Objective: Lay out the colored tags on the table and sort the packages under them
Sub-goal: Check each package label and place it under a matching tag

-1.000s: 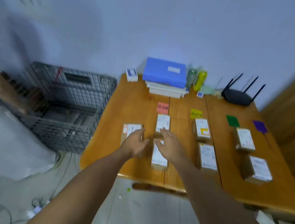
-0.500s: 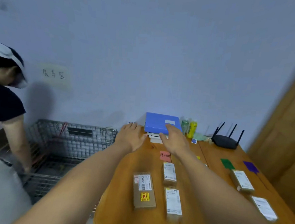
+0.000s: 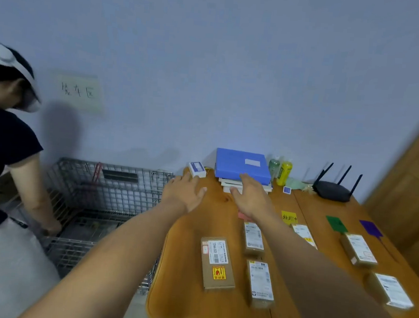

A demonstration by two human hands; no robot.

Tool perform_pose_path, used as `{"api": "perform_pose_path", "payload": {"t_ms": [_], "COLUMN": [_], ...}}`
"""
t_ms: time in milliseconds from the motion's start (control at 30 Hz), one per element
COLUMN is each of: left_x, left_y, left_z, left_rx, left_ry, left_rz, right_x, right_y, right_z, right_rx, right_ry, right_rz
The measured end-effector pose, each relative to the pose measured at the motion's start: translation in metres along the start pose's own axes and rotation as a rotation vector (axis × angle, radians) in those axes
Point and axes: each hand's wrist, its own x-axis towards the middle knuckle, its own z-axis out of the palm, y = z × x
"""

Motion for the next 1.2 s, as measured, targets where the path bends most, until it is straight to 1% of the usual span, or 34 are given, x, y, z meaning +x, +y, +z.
{"api": "perform_pose_path", "payload": {"t_ms": [133, 267, 433, 500, 567, 633, 700, 833, 1000, 1133, 1200], "left_x": [-0.001, -0.006, -0.017, -0.028, -0.038, -0.045, -0.049, -0.045, -0.04, -0.042, -0.04], "left_y": [-0.004, 0.001, 0.006, 0.011, 0.017, 0.025, 0.033, 0.04, 0.028, 0.018, 0.015], "left_z": [0.052, 0.118, 0.201, 0.233, 0.261, 0.281, 0.29, 0.296, 0.306, 0.273, 0.25], "left_rx": [-0.046, -0.04, -0.085, -0.162, -0.31, -0.475, -0.579, -0.691, -0.8, -0.94, -0.993], "left_ry": [-0.107, -0.242, -0.421, -0.518, -0.63, -0.737, -0.797, -0.808, -0.694, -0.677, -0.62], "left_rz": [-0.042, -0.03, -0.081, -0.134, -0.188, -0.229, -0.26, -0.342, -0.435, -0.513, -0.536], "right_x": [-0.001, -0.003, -0.017, -0.032, -0.047, -0.06, -0.068, -0.068, -0.071, -0.068, -0.063], "right_y": [0.018, 0.055, 0.101, 0.114, 0.125, 0.136, 0.144, 0.148, 0.141, 0.129, 0.117], "right_z": [0.056, 0.123, 0.201, 0.226, 0.247, 0.266, 0.279, 0.283, 0.286, 0.266, 0.247], "right_rx": [0.047, 0.092, 0.12, 0.152, 0.189, 0.211, 0.235, 0.256, 0.281, 0.442, 0.557], "right_ry": [-0.038, -0.179, -0.319, -0.371, -0.427, -0.465, -0.47, -0.444, -0.362, -0.295, -0.227], "right_rz": [0.055, 0.17, 0.258, 0.315, 0.37, 0.366, 0.338, 0.33, 0.37, 0.411, 0.414]}}
